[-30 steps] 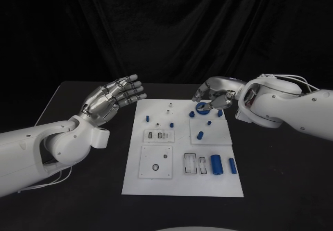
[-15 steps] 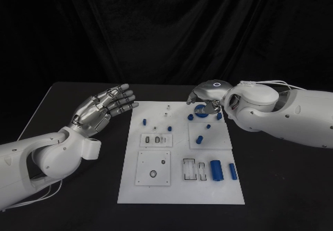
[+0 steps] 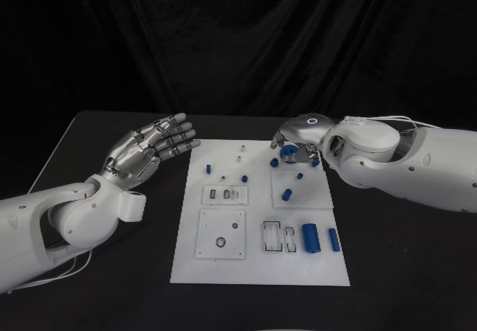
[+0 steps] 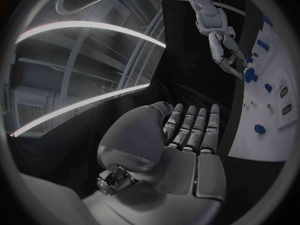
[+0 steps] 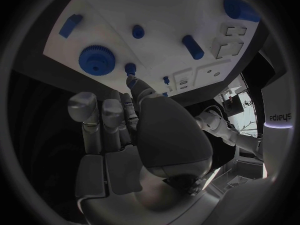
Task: Assemble the parts on the task board
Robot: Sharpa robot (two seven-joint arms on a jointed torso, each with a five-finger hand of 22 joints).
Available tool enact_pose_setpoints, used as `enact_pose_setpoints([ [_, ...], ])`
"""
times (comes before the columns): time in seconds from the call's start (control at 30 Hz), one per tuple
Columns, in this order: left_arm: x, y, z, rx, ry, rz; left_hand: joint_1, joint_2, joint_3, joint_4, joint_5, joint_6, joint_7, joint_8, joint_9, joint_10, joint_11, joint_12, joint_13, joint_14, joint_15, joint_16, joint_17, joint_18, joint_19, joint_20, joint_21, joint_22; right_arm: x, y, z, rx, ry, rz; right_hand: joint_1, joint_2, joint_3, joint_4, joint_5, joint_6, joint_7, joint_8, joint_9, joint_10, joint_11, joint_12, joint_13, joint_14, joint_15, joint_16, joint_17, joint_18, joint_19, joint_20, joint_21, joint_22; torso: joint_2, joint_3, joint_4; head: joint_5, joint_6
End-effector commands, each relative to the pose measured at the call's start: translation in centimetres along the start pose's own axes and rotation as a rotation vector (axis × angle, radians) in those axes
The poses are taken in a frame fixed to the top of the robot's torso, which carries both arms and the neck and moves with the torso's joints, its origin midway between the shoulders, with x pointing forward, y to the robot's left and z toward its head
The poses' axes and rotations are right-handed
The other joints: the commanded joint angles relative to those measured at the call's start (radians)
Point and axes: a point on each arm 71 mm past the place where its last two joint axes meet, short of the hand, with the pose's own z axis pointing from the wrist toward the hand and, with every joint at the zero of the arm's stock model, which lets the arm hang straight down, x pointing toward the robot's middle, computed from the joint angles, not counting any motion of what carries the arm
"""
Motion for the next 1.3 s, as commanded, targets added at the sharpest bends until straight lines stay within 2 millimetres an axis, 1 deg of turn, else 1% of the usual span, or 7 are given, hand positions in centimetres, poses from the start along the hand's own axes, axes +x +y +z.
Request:
enact_pose_setpoints([
  [0.03, 0.2, -1.1, 0.1, 0.151, 0.017, -0.015, -0.014, -0.002, 0.010, -0.001, -0.001, 0.009, -0.001, 0.006, 0.002, -0.001, 0.011, -0.006, -0.001, 0.005, 0.006, 0.007, 0.000, -0.015, 0.004, 0.002, 0.003, -0.002, 0.4, -0.1, 0.0, 0.015, 0.014, -0.016, -0.002, -0.008, 0.009, 0.001, 0.007, 0.005, -0.005, -0.003, 0.002, 0.010, 0.001, -0.007, 0.001, 0.002, -0.001, -0.001, -0.001, -0.010, 0.004, -0.005, 0.006, 0.005, -0.003, 0.0000, -0.0004, 0.000, -0.007],
  [0.3, 0.3, -1.0, 0.2, 0.142, 0.026, -0.017, -0.015, -0.003, 0.013, -0.002, -0.001, 0.010, 0.001, 0.007, 0.002, 0.000, 0.013, -0.006, -0.001, 0.006, 0.008, 0.008, 0.000, -0.017, 0.003, 0.002, 0.003, -0.002, 1.2, 0.0, 0.6, 0.003, 0.014, -0.001, -0.016, -0.012, 0.018, 0.009, -0.007, 0.013, 0.000, -0.005, 0.006, 0.024, 0.000, -0.015, 0.001, 0.005, 0.005, -0.001, 0.003, -0.011, 0.005, -0.001, 0.010, 0.014, -0.006, -0.0003, -0.0009, -0.001, -0.020],
  [0.6, 0.2, -0.9, 0.2, 0.132, 0.028, -0.017, -0.018, -0.005, 0.020, -0.006, -0.001, 0.005, 0.004, 0.005, 0.001, -0.001, 0.017, -0.006, -0.001, 0.008, 0.013, 0.011, 0.000, -0.022, 0.004, 0.002, 0.003, -0.002, 1.9, 0.3, 1.3, -0.016, 0.008, 0.020, -0.033, -0.012, 0.026, 0.021, -0.018, 0.008, 0.004, -0.015, 0.007, 0.034, 0.002, -0.025, 0.001, 0.009, 0.014, 0.003, 0.010, -0.012, 0.006, 0.007, 0.013, 0.022, -0.009, -0.0009, -0.0041, 0.007, -0.028],
  [0.87, 0.0, -0.9, 0.2, 0.124, 0.027, -0.017, -0.019, -0.006, 0.023, -0.008, -0.001, 0.002, 0.005, 0.004, 0.001, -0.002, 0.018, -0.007, -0.002, 0.009, 0.014, 0.012, -0.001, -0.024, 0.005, 0.002, 0.004, -0.002, 2.6, 0.6, 1.6, -0.027, 0.025, 0.038, -0.031, -0.006, 0.035, 0.023, -0.020, 0.011, 0.004, -0.016, 0.009, 0.035, 0.005, -0.031, 0.001, 0.009, 0.018, 0.003, 0.010, -0.012, 0.006, 0.011, 0.013, 0.024, -0.011, -0.0008, -0.0009, 0.002, -0.035],
  [1.0, -0.1, -0.9, 0.2, 0.122, 0.027, -0.016, -0.020, -0.007, 0.025, -0.010, -0.001, 0.000, 0.005, 0.003, 0.001, -0.003, 0.019, -0.007, -0.002, 0.009, 0.016, 0.012, -0.001, -0.025, 0.005, 0.002, 0.004, -0.002, 2.9, 0.7, 1.7, -0.031, 0.034, 0.045, -0.030, -0.003, 0.043, 0.024, -0.022, 0.022, 0.006, -0.014, 0.012, 0.045, 0.007, -0.032, 0.002, 0.010, 0.021, 0.004, 0.012, -0.012, 0.005, 0.015, 0.015, 0.027, -0.012, -0.0019, -0.0029, 0.005, -0.037],
  [1.17, -0.2, -0.8, 0.3, 0.121, 0.028, -0.016, -0.020, -0.007, 0.026, -0.011, -0.001, 0.000, 0.006, 0.003, 0.001, -0.004, 0.019, -0.008, -0.002, 0.009, 0.016, 0.012, -0.001, -0.026, 0.005, 0.002, 0.004, -0.002, 3.2, 0.8, 1.8, -0.027, 0.040, 0.055, -0.029, 0.005, 0.071, 0.031, -0.014, 0.067, 0.001, 0.002, 0.025, 0.069, 0.010, -0.042, 0.000, 0.013, 0.025, 0.008, 0.017, -0.012, 0.007, 0.020, 0.018, 0.035, -0.014, -0.0028, -0.0054, 0.009, -0.038],
  [1.3, -0.2, -0.8, 0.3, 0.119, 0.028, -0.016, -0.020, -0.007, 0.026, -0.011, -0.001, 0.000, 0.006, 0.003, 0.001, -0.004, 0.019, -0.008, -0.002, 0.009, 0.016, 0.012, -0.001, -0.026, 0.005, 0.002, 0.004, -0.002, 3.6, 0.7, 2.0, -0.024, 0.033, 0.072, -0.025, 0.012, 0.099, 0.034, -0.001, 0.113, 0.005, 0.018, 0.038, 0.097, 0.006, -0.051, -0.001, 0.020, 0.022, 0.013, 0.027, -0.013, 0.013, 0.019, 0.025, 0.047, -0.014, -0.0032, -0.0022, 0.002, -0.039],
])
